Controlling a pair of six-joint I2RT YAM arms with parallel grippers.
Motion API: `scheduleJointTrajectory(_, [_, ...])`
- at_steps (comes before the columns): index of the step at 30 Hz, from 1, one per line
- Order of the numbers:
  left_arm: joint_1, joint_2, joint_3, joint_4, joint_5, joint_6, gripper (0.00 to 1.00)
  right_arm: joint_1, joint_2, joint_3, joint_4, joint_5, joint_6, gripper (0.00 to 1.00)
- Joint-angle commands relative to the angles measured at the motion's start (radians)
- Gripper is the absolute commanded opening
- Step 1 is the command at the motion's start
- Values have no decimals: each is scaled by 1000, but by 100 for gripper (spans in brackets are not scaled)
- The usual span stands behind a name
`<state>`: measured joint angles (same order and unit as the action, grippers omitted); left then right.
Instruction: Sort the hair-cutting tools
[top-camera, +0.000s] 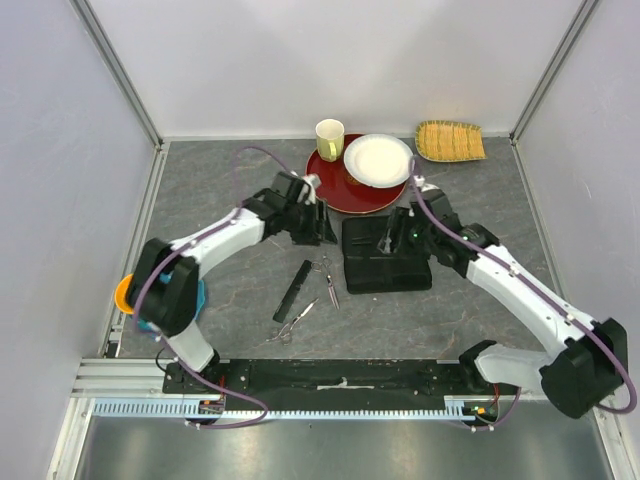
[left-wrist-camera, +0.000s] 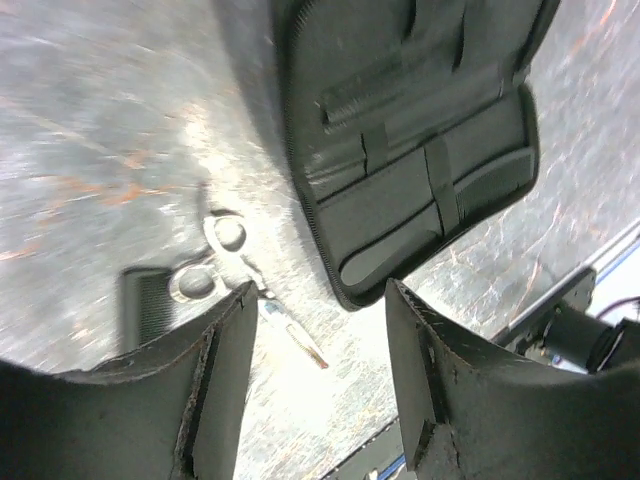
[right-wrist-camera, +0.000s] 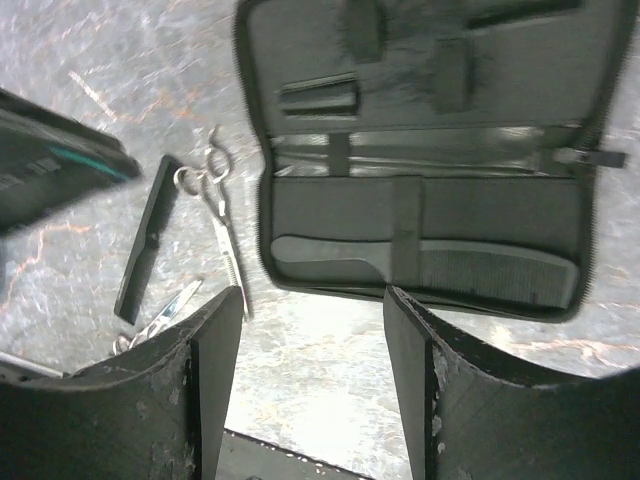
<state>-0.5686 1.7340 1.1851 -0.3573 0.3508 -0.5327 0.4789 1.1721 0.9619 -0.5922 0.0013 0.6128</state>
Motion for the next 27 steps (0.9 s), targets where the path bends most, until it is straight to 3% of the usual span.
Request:
scheduleJointTrajectory(1, [102,-201,-34,-112,-194,45,61,168,98,93,-3,139,25,66])
scheduleJointTrajectory(5, [254,-365,-156,-160,-237,17,61,347,254,165,-12,216,41,67])
scheduleJointTrajectory(12, [374,-579,-254,-224,-372,5,64,601,524,360,-102,319,119,67])
scheduleJointTrajectory(20, [415,-731,-323,-241,-440,-67,65,638,619,445,-196,318,407,70])
scheduleJointTrajectory(27, [415,-752,-363,-213,-418,-78,65,673,725,520,-251,183,743,68])
